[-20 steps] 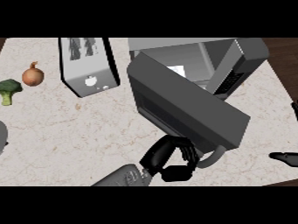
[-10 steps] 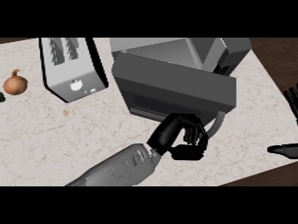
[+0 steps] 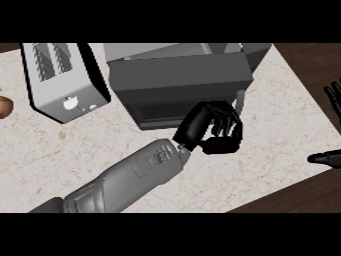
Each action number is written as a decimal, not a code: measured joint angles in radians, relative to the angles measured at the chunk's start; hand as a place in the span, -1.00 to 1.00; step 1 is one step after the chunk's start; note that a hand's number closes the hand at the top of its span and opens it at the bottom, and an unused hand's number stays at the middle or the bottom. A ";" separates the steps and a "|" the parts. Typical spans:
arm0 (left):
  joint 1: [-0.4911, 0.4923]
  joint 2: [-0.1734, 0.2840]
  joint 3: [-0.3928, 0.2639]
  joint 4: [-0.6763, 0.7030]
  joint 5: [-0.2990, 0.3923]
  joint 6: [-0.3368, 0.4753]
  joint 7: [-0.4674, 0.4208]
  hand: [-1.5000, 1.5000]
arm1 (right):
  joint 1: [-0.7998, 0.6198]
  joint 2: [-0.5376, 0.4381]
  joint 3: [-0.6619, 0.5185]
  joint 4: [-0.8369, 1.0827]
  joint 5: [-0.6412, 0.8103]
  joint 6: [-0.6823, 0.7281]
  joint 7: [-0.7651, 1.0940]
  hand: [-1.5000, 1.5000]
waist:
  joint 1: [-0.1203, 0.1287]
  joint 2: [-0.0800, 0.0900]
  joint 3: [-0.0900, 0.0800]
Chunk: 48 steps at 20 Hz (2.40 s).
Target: Pick up the milk, place it into the microwave and close the microwave
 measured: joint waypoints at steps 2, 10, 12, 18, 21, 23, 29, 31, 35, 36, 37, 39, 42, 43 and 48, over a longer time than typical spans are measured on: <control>-0.028 0.003 0.007 0.021 0.016 0.008 0.004 1.00 | -0.016 -0.001 0.006 -0.014 -0.012 0.009 0.014 -1.00 | -0.012 0.006 0.001; -0.128 0.014 0.046 0.103 0.071 0.035 0.008 1.00 | -0.067 -0.017 0.023 -0.057 -0.063 0.054 0.070 -1.00 | -0.053 0.025 0.003; -0.161 0.015 0.060 0.104 0.081 0.041 -0.003 1.00 | -0.077 -0.020 0.028 -0.069 -0.073 0.063 0.082 -1.00 | -0.065 0.026 0.004; -0.191 0.015 0.068 0.127 0.111 0.064 -0.011 1.00 | -0.108 -0.027 0.053 -0.107 -0.113 0.108 0.128 -1.00 | -0.083 0.034 0.007; -0.190 0.020 0.064 0.122 0.122 0.084 -0.016 1.00 | -0.116 -0.032 0.070 -0.124 -0.128 0.132 0.157 -1.00 | -0.088 0.036 0.008; -0.190 0.021 0.061 0.120 0.128 0.097 -0.019 1.00 | -0.124 -0.037 0.082 -0.136 -0.135 0.146 0.175 -1.00 | -0.091 0.037 0.008; -0.193 0.021 0.051 0.125 0.146 0.118 -0.022 1.00 | -0.162 -0.063 0.148 -0.229 -0.128 0.207 0.214 1.00 | -0.094 0.034 0.008; -0.196 0.020 0.048 0.127 0.152 0.122 -0.022 1.00 | -0.175 -0.069 0.172 -0.265 -0.127 0.223 0.228 1.00 | -0.094 0.034 0.008; -0.191 0.028 0.045 0.124 0.164 0.141 -0.026 1.00 | -0.185 -0.075 0.208 -0.328 -0.134 0.243 0.255 1.00 | -0.105 0.032 0.009; -0.190 0.029 0.044 0.124 0.166 0.148 -0.028 1.00 | -0.186 -0.075 0.217 -0.342 -0.136 0.247 0.261 1.00 | -0.107 0.032 0.009; -0.188 0.031 0.044 0.122 0.168 0.155 -0.029 1.00 | -0.186 -0.076 0.224 -0.356 -0.140 0.250 0.267 1.00 | -0.112 0.031 0.009; -0.184 0.035 0.043 0.121 0.173 0.169 -0.031 1.00 | -0.186 -0.077 0.237 -0.384 -0.149 0.256 0.279 1.00 | -0.119 0.029 0.009; -0.180 0.039 0.042 0.117 0.178 0.187 -0.035 1.00 | -0.184 -0.075 0.256 -0.421 -0.160 0.261 0.294 1.00 | -0.126 0.028 0.009; -0.179 0.040 0.041 0.116 0.180 0.192 -0.035 1.00 | -0.184 -0.075 0.261 -0.434 -0.165 0.264 0.298 1.00 | -0.128 0.028 0.009; -0.172 0.047 0.040 0.111 0.187 0.221 -0.040 1.00 | -0.173 -0.075 0.284 -0.486 -0.185 0.271 0.317 1.00 | -0.141 0.026 0.009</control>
